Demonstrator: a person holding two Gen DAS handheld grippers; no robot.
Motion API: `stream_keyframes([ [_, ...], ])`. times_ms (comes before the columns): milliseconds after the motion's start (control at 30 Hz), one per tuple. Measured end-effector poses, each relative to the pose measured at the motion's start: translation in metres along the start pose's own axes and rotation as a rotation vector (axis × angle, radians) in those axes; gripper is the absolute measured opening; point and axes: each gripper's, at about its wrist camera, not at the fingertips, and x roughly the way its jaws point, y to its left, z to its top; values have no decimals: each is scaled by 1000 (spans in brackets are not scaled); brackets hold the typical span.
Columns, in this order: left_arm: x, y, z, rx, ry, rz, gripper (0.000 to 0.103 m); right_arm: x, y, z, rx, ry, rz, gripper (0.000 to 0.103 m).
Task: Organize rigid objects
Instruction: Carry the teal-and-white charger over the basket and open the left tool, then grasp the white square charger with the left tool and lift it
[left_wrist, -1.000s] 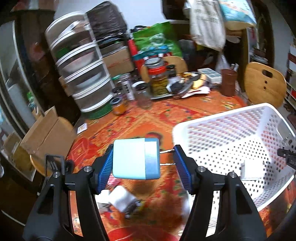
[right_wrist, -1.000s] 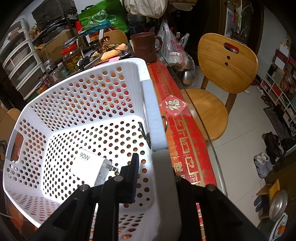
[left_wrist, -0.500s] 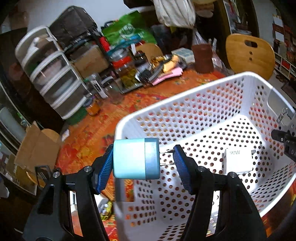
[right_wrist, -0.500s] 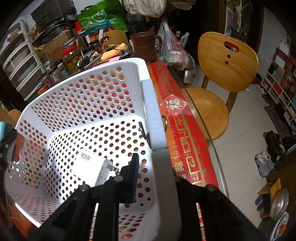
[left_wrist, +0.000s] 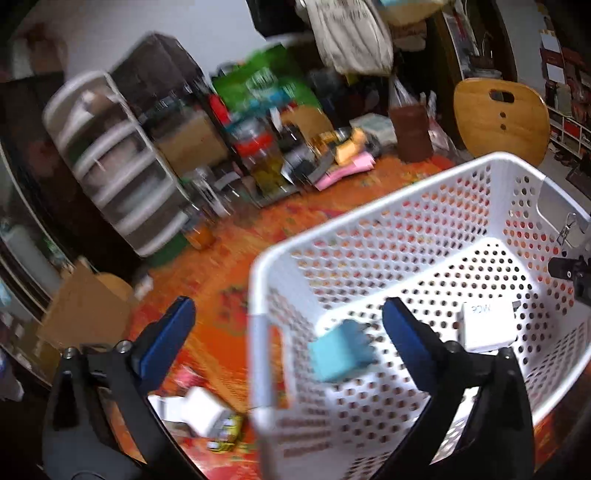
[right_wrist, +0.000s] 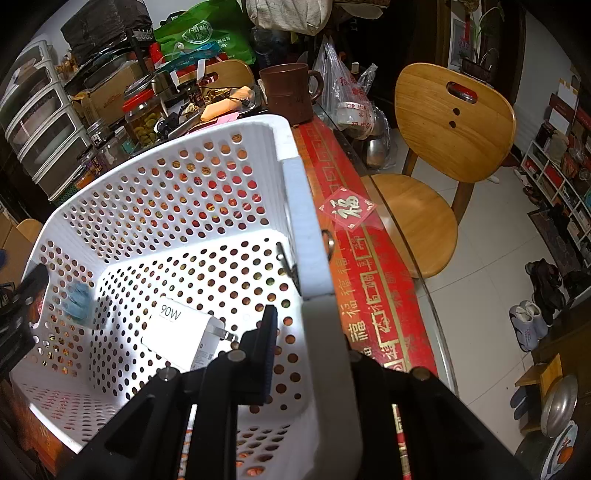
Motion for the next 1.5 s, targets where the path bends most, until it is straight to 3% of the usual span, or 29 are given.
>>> stream_keyframes([
  [167, -31, 85, -34, -147, -15, -35, 102, -1, 1, 0, -2, 1, 0, 17],
  [233, -28, 113, -55, -173, 12, -4, 102, 0, 1, 0, 0, 2, 0, 17],
  [367, 15, 168, -110, -222, 138, 84, 102, 0, 0, 0, 1, 1, 1, 17],
  [467, 60, 215, -153, -353, 262, 39, 102, 0, 0, 0, 4, 1, -1, 17],
  [633, 92, 264, -189, -492, 330, 7, 101, 0, 0, -1, 1, 1, -6, 17],
  [933, 145, 284, -213, -513, 446, 9, 98, 0, 1, 0, -1, 3, -11, 17],
  [1167, 159, 283, -216, -541, 465, 1, 97, 1, 0, -1, -1, 4, -15, 17],
  [1267, 164, 283, -219, -569, 475, -11, 79, 1, 0, -1, -2, 3, -14, 17],
  [1333, 165, 280, -218, -574, 473, -37, 42, 1, 0, -1, -4, 3, -15, 17],
  [1500, 156, 268, -205, -512, 439, 23, 42, 1, 0, -1, -4, 2, -11, 17],
])
